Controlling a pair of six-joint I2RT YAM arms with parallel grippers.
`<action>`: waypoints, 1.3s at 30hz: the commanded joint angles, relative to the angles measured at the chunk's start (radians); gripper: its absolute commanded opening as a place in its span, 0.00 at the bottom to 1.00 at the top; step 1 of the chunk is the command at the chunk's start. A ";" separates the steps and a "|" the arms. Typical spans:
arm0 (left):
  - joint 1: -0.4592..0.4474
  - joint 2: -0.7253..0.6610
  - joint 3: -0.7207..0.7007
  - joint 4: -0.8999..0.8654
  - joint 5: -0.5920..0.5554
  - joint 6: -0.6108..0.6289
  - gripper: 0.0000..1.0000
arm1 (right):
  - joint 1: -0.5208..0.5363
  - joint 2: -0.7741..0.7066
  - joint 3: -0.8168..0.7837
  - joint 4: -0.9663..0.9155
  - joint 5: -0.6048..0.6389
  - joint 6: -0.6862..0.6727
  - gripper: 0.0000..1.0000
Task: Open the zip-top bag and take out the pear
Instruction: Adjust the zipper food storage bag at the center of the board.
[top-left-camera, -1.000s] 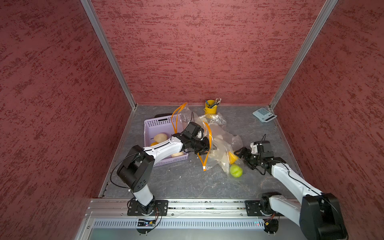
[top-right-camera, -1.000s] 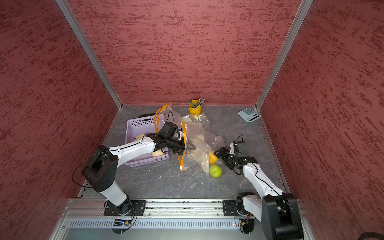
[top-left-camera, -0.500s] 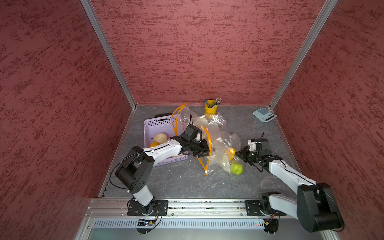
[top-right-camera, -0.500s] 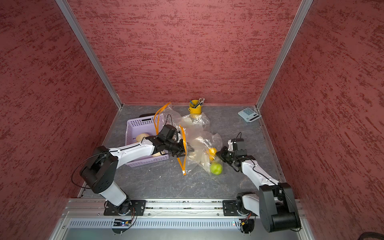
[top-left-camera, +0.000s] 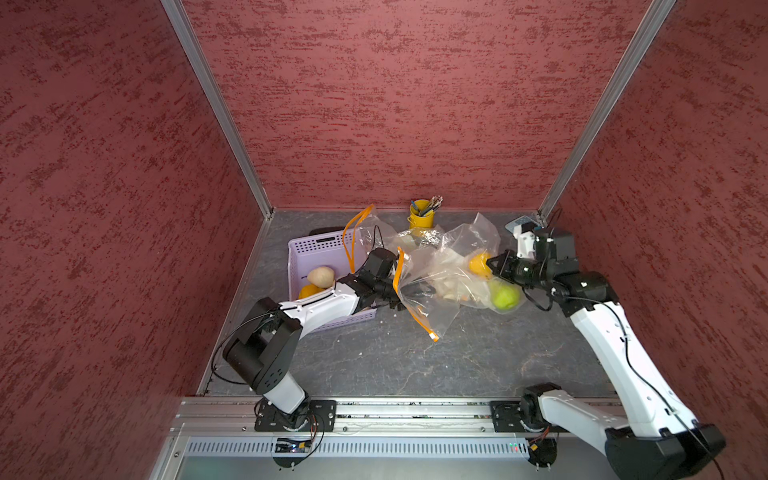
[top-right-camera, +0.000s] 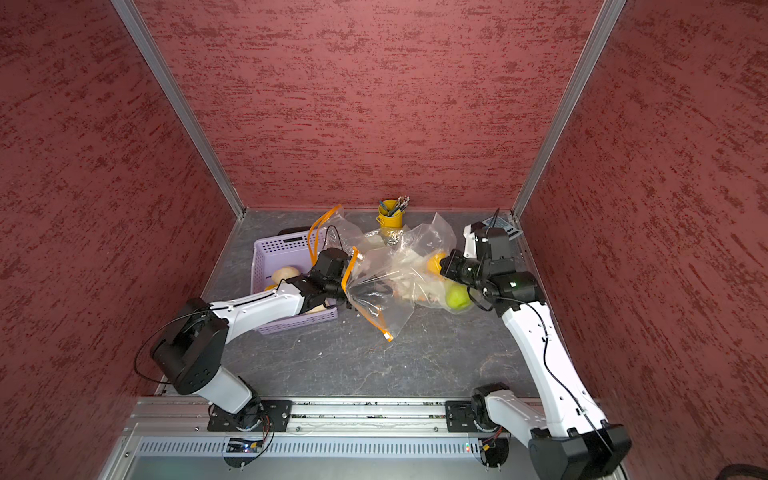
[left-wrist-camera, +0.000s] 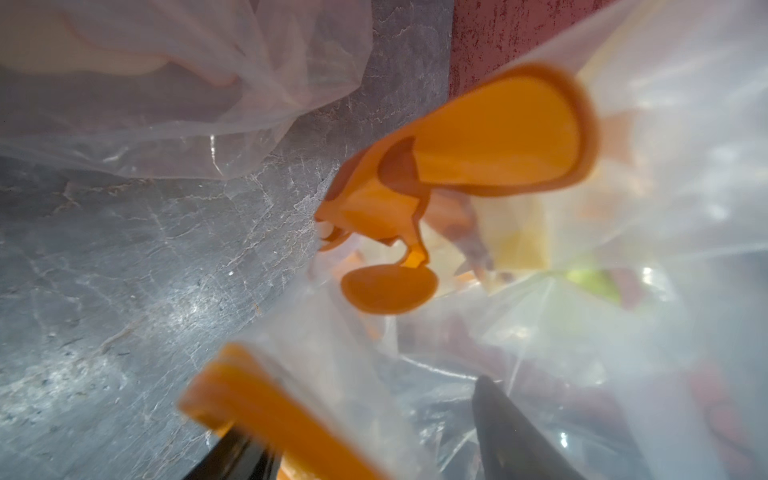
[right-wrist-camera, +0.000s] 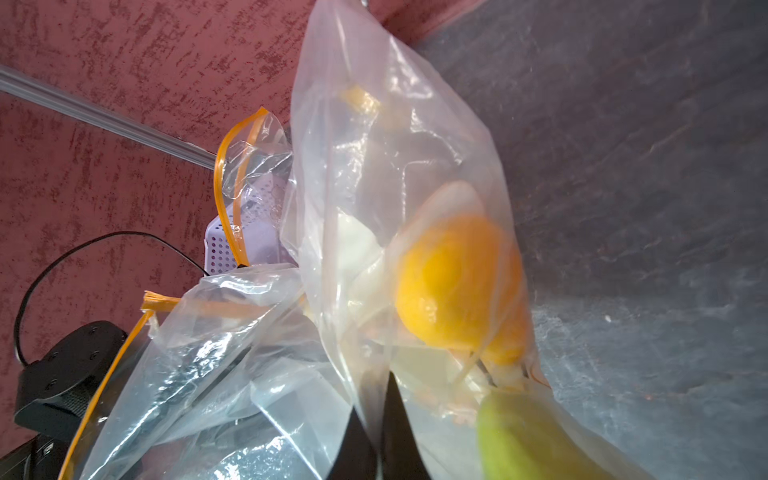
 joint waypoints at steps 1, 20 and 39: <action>-0.009 -0.026 -0.042 0.121 -0.043 -0.047 0.73 | 0.058 0.065 0.081 -0.194 0.178 -0.093 0.00; -0.067 -0.053 -0.291 0.687 -0.172 -0.256 0.87 | 0.222 0.134 0.292 -0.262 0.474 -0.233 0.00; -0.113 0.076 -0.305 0.958 -0.122 -0.394 0.61 | 0.138 0.243 0.199 -0.279 0.640 -0.248 0.00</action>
